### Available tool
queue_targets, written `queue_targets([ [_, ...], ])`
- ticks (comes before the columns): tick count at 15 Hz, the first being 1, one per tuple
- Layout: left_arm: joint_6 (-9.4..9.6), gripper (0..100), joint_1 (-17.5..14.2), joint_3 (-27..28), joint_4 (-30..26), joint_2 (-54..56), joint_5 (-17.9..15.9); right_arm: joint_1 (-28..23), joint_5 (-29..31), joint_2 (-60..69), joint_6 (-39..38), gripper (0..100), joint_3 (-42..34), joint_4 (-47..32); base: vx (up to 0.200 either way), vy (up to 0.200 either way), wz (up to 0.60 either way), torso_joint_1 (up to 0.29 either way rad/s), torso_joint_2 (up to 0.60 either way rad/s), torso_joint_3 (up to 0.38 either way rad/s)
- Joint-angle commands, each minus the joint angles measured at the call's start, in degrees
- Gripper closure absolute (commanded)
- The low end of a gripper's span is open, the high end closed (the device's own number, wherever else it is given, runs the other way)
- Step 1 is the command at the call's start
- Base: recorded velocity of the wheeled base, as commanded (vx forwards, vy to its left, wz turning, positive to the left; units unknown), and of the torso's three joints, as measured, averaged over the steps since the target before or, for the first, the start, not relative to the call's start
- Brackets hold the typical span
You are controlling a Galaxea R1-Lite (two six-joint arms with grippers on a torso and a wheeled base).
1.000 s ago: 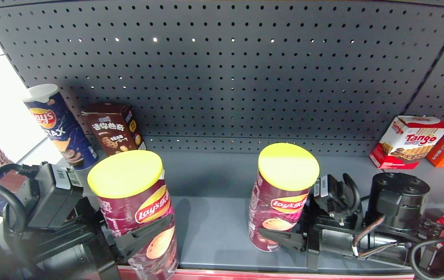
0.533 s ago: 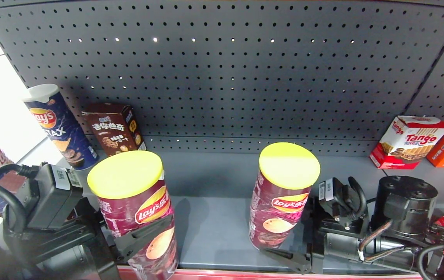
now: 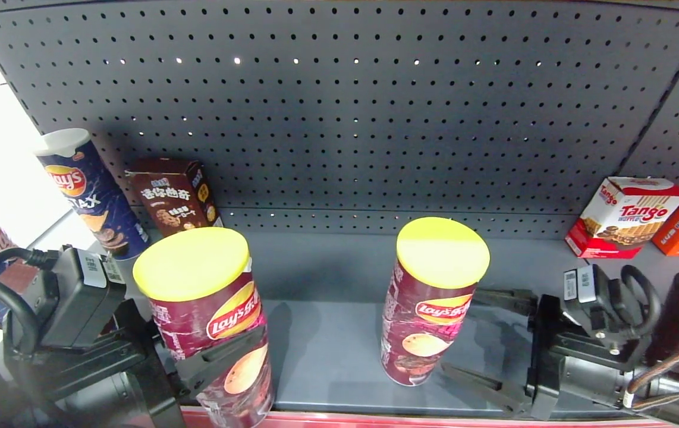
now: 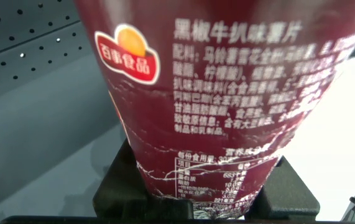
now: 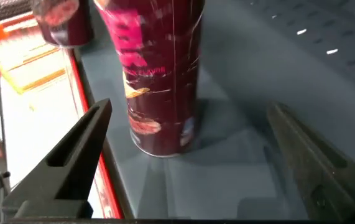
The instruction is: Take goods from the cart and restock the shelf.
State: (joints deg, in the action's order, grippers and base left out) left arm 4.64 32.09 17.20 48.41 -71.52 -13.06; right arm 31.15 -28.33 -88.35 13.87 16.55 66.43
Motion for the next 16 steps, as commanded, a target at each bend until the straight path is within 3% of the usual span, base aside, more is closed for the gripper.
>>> queue_targets([
  [1, 0.01, 100, 0.1, 0.1, 0.0, 0.0, 0.0, -0.6, 1.1, 6.3, 0.0, 0, -1.8, -0.1, 0.000, 0.000, 0.00, 0.000, 0.00, 0.000],
  [4, 0.01, 100, 0.0, 0.2, 0.0, 0.2, 0.0, -1.7, 4.2, 11.1, -0.1, 0, -2.1, -0.5, 0.000, 0.000, 0.00, 0.000, 0.00, 0.000],
  [8, 0.01, 100, 0.0, -0.3, -0.1, 2.0, 0.0, -3.7, 13.5, 23.2, -0.1, 0, -4.4, -2.5, 0.000, 0.000, 0.00, 0.000, 0.00, 0.000],
  [11, 0.28, 100, 0.3, -0.3, -0.1, 2.4, 0.0, -3.1, 21.4, 36.6, -0.1, 0, -5.1, -15.0, 0.000, 0.000, 0.00, 0.000, 0.00, 0.000],
  [16, 0.37, 100, 0.6, 0.1, 0.0, 2.1, 0.0, -3.7, 22.3, 59.5, -1.2, 0, -10.6, -37.4, 0.000, 0.000, 0.00, 0.000, 0.00, 0.000],
])
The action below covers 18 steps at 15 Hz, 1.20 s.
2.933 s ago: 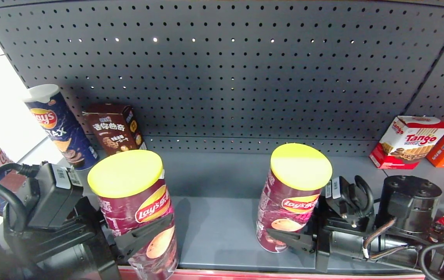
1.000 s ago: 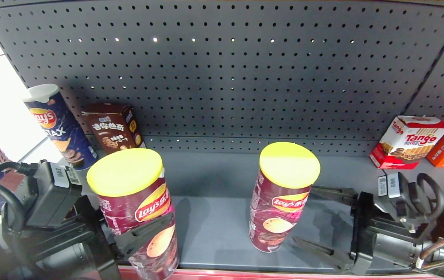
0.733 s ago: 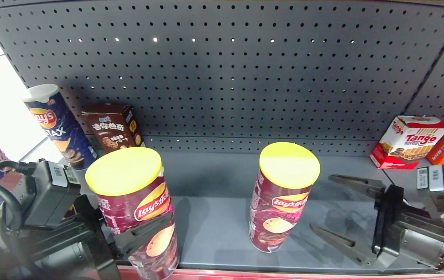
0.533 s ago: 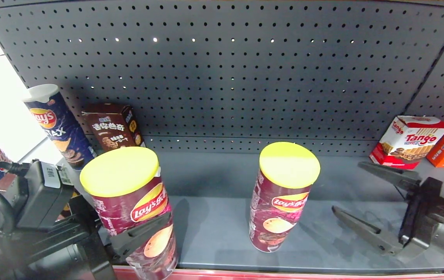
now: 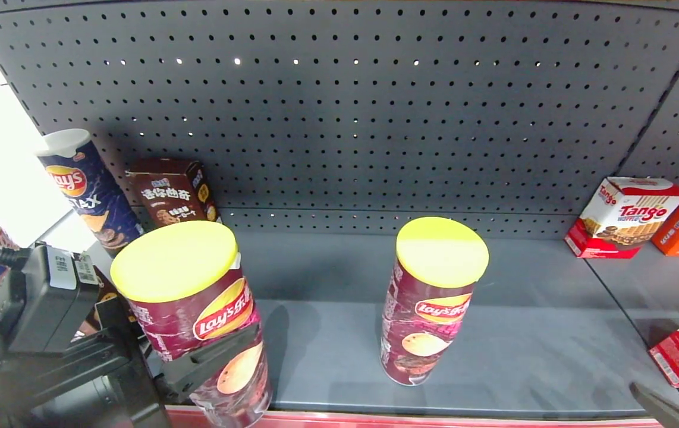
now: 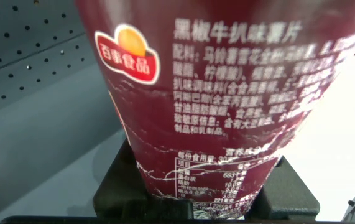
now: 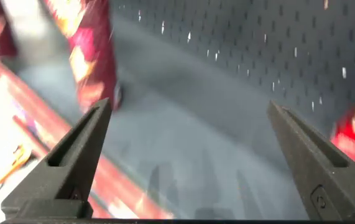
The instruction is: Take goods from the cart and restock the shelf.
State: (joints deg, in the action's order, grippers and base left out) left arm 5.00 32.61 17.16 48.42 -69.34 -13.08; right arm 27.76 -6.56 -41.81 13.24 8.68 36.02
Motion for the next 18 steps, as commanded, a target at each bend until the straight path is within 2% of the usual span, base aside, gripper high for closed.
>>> queue_targets([
  [1, 0.01, 100, 0.1, 0.0, 0.0, -0.1, 0.0, -0.3, 0.5, 17.2, -1.6, 0, -3.1, -11.6, 0.000, 0.000, 0.00, 0.000, 0.00, 0.000],
  [2, 0.01, 100, 0.1, -0.1, -0.1, -0.1, 0.0, -0.4, 0.5, 21.6, -2.9, 0, -3.2, -16.6, 0.000, 0.000, 0.00, 0.000, 0.00, 0.000],
  [3, 0.01, 100, 0.1, -0.1, -0.1, -0.1, 0.0, -0.4, 0.5, 21.6, -2.9, 0, -3.2, -16.6, 0.000, 0.000, 0.00, 0.000, 0.00, 0.000],
  [4, 0.01, 100, 0.1, 0.1, -0.1, -0.2, 0.0, -0.4, 0.5, 30.5, -4.4, 0, -4.1, -25.8, 0.000, 0.000, 0.00, 0.000, 0.00, 0.000],
  [7, 1.07, 100, 0.1, 0.2, -0.1, 0.0, 0.0, -2.7, 0.5, 41.8, -6.1, 0, -4.5, -38.7, 0.000, 0.000, 0.00, 0.000, 0.00, 0.000],
  [11, 1.15, 100, 1.1, 0.1, -0.3, 1.0, 0.2, -3.0, 3.7, 41.8, -9.5, 0, -7.0, -36.5, 0.000, 0.000, 0.00, 0.000, 0.00, 0.000],
  [14, 2.12, 100, 1.1, -0.1, -0.5, 2.0, 0.4, -3.0, 3.4, 41.8, -11.2, 0, -7.0, -36.6, 0.000, 0.000, 0.00, 0.000, 0.00, 0.000],
  [18, 2.21, 100, 1.1, -0.3, -0.5, 2.5, 0.3, -3.0, 3.1, 41.8, -11.2, 0, -7.0, -36.5, 0.000, 0.000, 0.00, 0.000, 0.00, 0.000],
])
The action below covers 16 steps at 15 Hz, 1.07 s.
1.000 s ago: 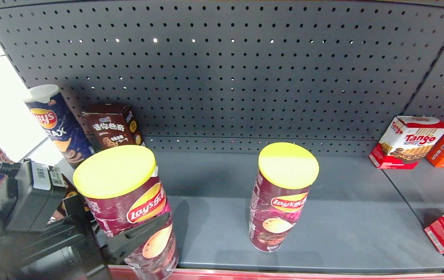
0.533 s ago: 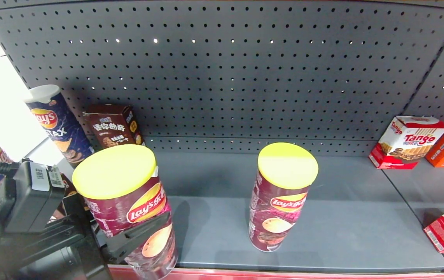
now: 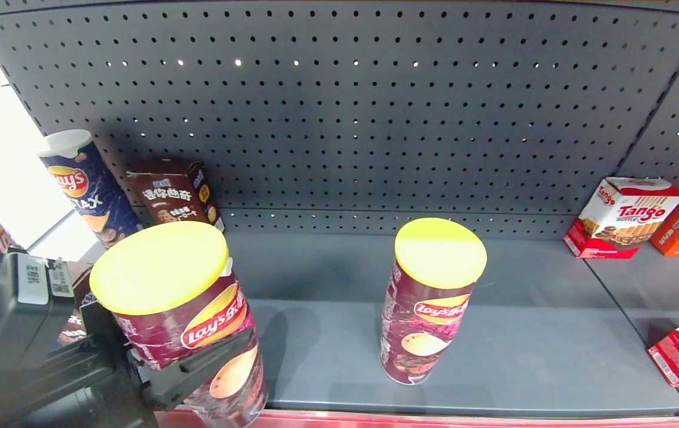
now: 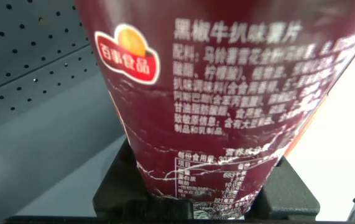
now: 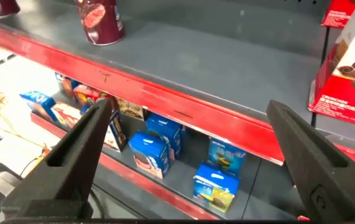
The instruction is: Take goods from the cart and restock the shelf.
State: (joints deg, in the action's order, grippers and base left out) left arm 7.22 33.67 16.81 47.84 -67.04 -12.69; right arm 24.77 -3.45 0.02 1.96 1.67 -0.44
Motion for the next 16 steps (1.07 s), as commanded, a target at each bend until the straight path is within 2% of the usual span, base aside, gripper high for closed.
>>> queue_targets([
  [1, -0.01, 100, 0.0, 0.1, 0.1, 0.2, -0.2, 0.0, -1.5, 0.0, 1.4, 0, 0.0, -0.1, 0.000, 0.000, 0.00, 0.000, 0.00, 0.000],
  [3, -0.10, 100, 0.1, 0.1, 0.2, 0.2, -0.4, -0.2, -2.5, 0.0, 1.2, 0, 0.3, -0.8, 0.000, 0.000, 0.00, 0.000, 0.00, 0.000],
  [4, -0.10, 100, 0.1, 0.0, 0.2, 0.2, -0.4, -2.1, -0.9, 0.0, -1.0, 0, 0.3, -0.8, 0.000, 0.000, 0.00, 0.000, 0.00, 0.000],
  [5, -0.10, 100, 0.1, 0.0, 0.2, 0.2, -0.4, -6.9, 1.3, 0.0, -1.7, 0, 0.3, -0.6, 0.000, 0.000, 0.00, 0.000, 0.00, 0.000],
  [6, -0.10, 100, 0.1, 0.0, 0.2, 0.2, -0.4, -7.9, 2.1, 0.0, -2.0, 0, 0.3, -0.6, 0.000, 0.000, 0.00, 0.000, 0.00, 0.000],
  [8, -0.19, 100, 0.2, 0.1, 0.4, 0.0, -0.5, -7.5, 11.3, 0.0, -1.7, 0, 0.3, -0.7, 0.000, 0.000, 0.00, 0.000, 0.00, 0.000],
  [9, -0.19, 100, 0.2, 0.2, 0.4, -0.2, -0.5, -7.6, 13.9, -0.2, -1.7, 0, 0.3, -0.6, 0.000, 0.000, 0.00, 0.000, 0.00, 0.000],
  [12, -0.27, 100, 0.1, 0.2, 0.4, -0.7, -1.5, -8.6, 13.9, -4.9, -1.6, 0, 0.2, -0.6, 0.000, 0.000, 0.00, 0.000, 0.00, 0.000],
  [14, -0.27, 100, 0.1, 0.5, 0.5, -0.6, -1.6, -7.0, 12.5, -2.5, -1.3, 0, 0.1, -0.4, 0.000, 0.000, 0.00, 0.000, 0.00, 0.000],
  [15, -0.27, 100, 0.2, 0.3, 0.5, -0.6, -1.6, -4.4, 7.8, 0.0, -1.5, 0, -0.2, -0.1, 0.000, 0.000, 0.00, 0.000, 0.00, 0.000],
  [16, -0.27, 100, 0.2, 0.2, 0.5, -0.6, -1.6, -4.1, 5.1, 0.0, -1.1, 0, -1.6, 0.3, 0.000, 0.000, 0.00, 0.000, 0.00, 0.000],
])
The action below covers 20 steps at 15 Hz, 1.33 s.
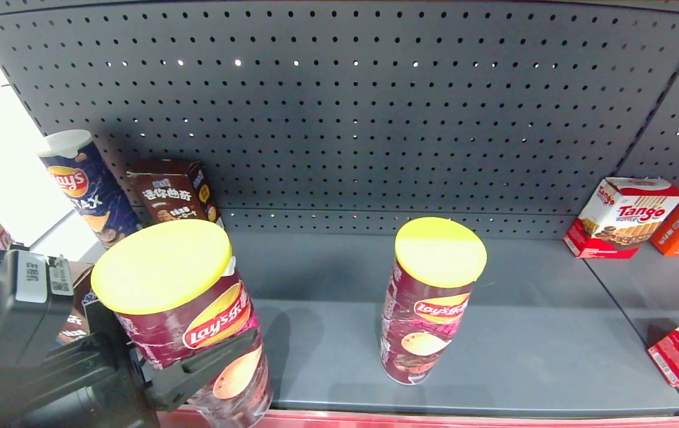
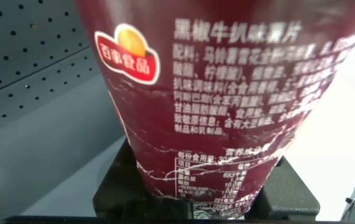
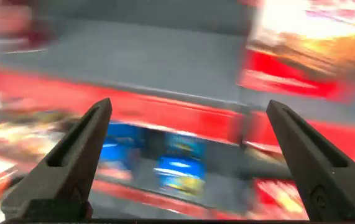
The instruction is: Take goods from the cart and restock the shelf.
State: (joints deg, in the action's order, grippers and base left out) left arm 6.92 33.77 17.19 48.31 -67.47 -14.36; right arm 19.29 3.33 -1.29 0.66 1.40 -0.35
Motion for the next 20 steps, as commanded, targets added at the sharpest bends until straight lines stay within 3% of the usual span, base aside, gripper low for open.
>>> queue_targets([
  [1, 0.02, 100, 0.3, -0.3, 0.0, 0.0, 0.0, 2.2, -2.2, 1.3, 0.7, 0, -1.4, 0.3, 0.000, 0.000, 0.00, 0.000, 0.00, 0.000],
  [10, -0.33, 100, 0.6, 2.4, -0.4, -0.9, 0.1, 2.4, -2.2, 1.3, 0.4, 0, -1.4, 0.3, 0.000, 0.000, 0.00, 0.000, 0.00, 0.000],
  [15, -4.20, 100, -0.8, 6.7, -0.5, -3.9, 0.0, 2.4, -2.2, 1.3, 0.4, 0, -1.4, 0.3, 0.000, 0.000, 0.00, 0.000, 0.00, 0.000],
  [16, -5.34, 100, -1.2, 8.7, -0.5, -5.7, 0.0, 2.4, -2.2, 1.3, 0.4, 0, -1.4, 0.3, 0.000, 0.000, 0.00, 0.000, 0.00, 0.000],
  [18, -5.61, 100, -3.8, 13.5, -0.6, -9.3, 0.0, 2.4, -2.2, 1.3, 0.4, 0, -1.4, 0.3, 0.000, 0.000, 0.00, 0.000, 0.00, 0.000],
  [20, -5.61, 100, -4.2, 19.2, -0.6, -13.6, -0.1, 2.4, -2.2, 1.3, 0.4, 0, -1.4, 0.3, 0.000, 0.000, 0.00, 0.000, 0.00, 0.000],
])
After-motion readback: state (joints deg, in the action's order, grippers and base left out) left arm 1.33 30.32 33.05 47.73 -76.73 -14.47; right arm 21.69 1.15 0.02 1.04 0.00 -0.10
